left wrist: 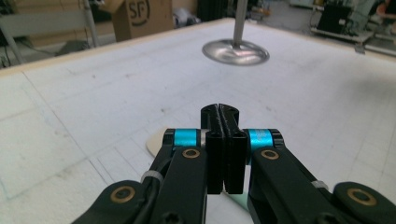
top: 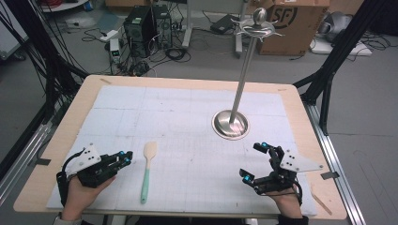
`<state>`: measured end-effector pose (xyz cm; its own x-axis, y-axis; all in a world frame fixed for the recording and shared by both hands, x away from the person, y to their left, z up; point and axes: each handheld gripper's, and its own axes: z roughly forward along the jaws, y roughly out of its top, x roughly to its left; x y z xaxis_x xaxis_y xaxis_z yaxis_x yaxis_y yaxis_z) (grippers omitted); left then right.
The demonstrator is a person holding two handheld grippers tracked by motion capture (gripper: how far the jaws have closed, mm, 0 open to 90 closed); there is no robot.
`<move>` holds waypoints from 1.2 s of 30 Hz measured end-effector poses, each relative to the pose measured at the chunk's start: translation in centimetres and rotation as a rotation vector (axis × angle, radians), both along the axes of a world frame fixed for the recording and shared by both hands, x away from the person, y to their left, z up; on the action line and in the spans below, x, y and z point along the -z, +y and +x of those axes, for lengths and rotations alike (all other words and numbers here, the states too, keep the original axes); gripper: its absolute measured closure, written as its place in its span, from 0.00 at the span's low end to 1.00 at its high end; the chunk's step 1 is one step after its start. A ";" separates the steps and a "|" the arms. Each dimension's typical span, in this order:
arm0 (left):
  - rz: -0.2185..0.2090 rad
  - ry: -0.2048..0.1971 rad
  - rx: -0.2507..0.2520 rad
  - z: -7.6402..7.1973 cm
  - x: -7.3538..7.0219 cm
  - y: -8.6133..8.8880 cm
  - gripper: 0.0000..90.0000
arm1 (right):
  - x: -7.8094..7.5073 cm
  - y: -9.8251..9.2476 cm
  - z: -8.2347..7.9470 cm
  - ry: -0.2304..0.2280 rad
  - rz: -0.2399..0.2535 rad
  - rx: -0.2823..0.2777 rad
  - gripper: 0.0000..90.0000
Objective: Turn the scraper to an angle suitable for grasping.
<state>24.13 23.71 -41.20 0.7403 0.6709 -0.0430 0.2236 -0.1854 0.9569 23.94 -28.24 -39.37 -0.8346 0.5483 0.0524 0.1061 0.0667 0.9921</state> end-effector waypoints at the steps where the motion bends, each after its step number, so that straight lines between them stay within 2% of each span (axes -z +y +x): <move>1: 0.010 0.008 0.002 0.0 0.1 -0.1 1.00 | 0.0 0.0 0.1 -0.007 -0.004 -0.001 0.00; 5: 0.032 0.057 -0.001 0.4 0.7 -0.3 1.00 | 0.1 0.2 0.2 -0.003 -0.012 -0.007 0.00; 12: 0.126 0.151 0.010 1.1 2.0 -0.9 0.99 | 0.2 0.2 0.2 0.005 -0.012 -0.004 0.00; 13: 0.126 0.151 0.010 1.1 2.0 -0.9 1.00 | 0.2 0.2 0.2 0.004 -0.012 -0.006 0.00; 16: 0.153 0.194 -0.008 1.3 2.5 -1.4 0.99 | 0.2 0.2 0.2 0.003 -0.012 -0.008 0.00; 20: 0.168 0.228 -0.011 1.6 2.8 -1.7 0.99 | 0.2 0.2 0.1 0.006 -0.012 -0.005 0.00; 23: 0.188 0.245 -0.013 2.0 3.0 -2.0 1.00 | 0.3 0.2 0.1 0.005 -0.014 -0.005 0.00; 29: 0.199 0.272 -0.032 2.6 3.1 -2.4 1.00 | 0.4 0.2 0.0 0.014 -0.016 -0.006 0.00; 31: 0.200 0.276 -0.043 2.8 3.1 -2.6 1.00 | 0.4 0.2 0.0 0.015 -0.015 -0.006 0.00; 36: 0.206 0.275 -0.037 3.1 3.1 -3.1 1.00 | 0.4 0.2 0.0 0.014 -0.015 -0.006 0.00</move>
<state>27.26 20.62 -44.28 0.6947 0.7125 -0.0988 0.4786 -0.3552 0.8030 23.95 -28.07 -39.75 -0.8369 0.5445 0.0556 0.1194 0.0825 0.9894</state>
